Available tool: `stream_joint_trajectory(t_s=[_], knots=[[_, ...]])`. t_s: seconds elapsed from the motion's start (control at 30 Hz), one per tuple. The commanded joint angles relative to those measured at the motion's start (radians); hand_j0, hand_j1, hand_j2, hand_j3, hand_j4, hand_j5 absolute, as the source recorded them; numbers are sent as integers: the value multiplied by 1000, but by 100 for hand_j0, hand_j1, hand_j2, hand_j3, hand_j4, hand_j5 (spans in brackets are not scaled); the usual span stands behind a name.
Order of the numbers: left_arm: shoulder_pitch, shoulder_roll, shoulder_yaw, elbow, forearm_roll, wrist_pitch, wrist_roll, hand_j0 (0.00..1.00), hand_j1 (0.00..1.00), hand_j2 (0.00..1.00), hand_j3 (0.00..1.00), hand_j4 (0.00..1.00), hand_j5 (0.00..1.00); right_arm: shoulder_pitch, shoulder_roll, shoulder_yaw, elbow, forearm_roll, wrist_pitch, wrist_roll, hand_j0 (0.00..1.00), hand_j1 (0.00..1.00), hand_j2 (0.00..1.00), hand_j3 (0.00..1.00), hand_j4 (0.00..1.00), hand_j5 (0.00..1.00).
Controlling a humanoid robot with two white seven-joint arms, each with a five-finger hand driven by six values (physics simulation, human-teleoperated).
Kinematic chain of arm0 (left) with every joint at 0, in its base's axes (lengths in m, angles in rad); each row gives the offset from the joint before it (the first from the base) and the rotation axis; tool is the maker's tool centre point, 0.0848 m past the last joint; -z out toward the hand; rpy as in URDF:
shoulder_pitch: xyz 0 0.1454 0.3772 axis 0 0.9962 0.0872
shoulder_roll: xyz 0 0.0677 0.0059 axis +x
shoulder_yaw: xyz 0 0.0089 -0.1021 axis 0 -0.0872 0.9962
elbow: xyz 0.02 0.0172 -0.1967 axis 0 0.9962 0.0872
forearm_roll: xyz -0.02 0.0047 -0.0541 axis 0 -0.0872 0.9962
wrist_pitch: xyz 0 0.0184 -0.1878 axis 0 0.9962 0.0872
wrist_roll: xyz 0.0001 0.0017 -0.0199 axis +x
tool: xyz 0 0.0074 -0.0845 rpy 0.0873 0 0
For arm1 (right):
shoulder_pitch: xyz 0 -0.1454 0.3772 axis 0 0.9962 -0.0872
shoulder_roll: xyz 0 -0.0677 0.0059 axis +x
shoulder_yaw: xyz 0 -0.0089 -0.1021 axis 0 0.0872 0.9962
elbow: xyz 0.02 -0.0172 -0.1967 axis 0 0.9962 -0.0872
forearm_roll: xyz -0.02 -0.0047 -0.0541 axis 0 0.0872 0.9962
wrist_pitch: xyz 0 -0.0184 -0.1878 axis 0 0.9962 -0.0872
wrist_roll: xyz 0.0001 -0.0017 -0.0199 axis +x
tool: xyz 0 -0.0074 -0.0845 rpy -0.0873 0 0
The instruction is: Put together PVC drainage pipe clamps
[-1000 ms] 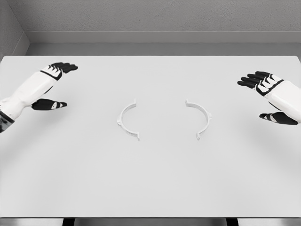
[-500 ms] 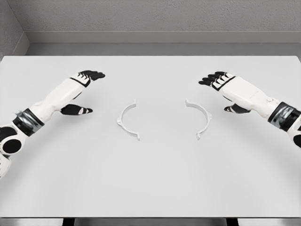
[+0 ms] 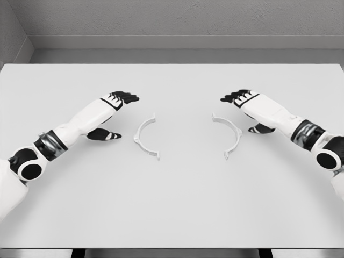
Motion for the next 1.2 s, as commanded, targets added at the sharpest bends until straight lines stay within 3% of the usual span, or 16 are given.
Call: stream_joint_trajectory(t_s=[0.0, 1.17], knots=[[0, -2, -8, 0, 5, 0, 1, 100, 100, 100, 100, 100, 100, 0, 1, 8, 3, -4, 3, -1, 100, 100, 100, 100, 100, 100], [-28, -105, -19, 55, -43, 0, 1, 100, 100, 100, 100, 100, 100, -5, 11, 49, -23, -4, 3, 1, 100, 100, 100, 100, 100, 100]])
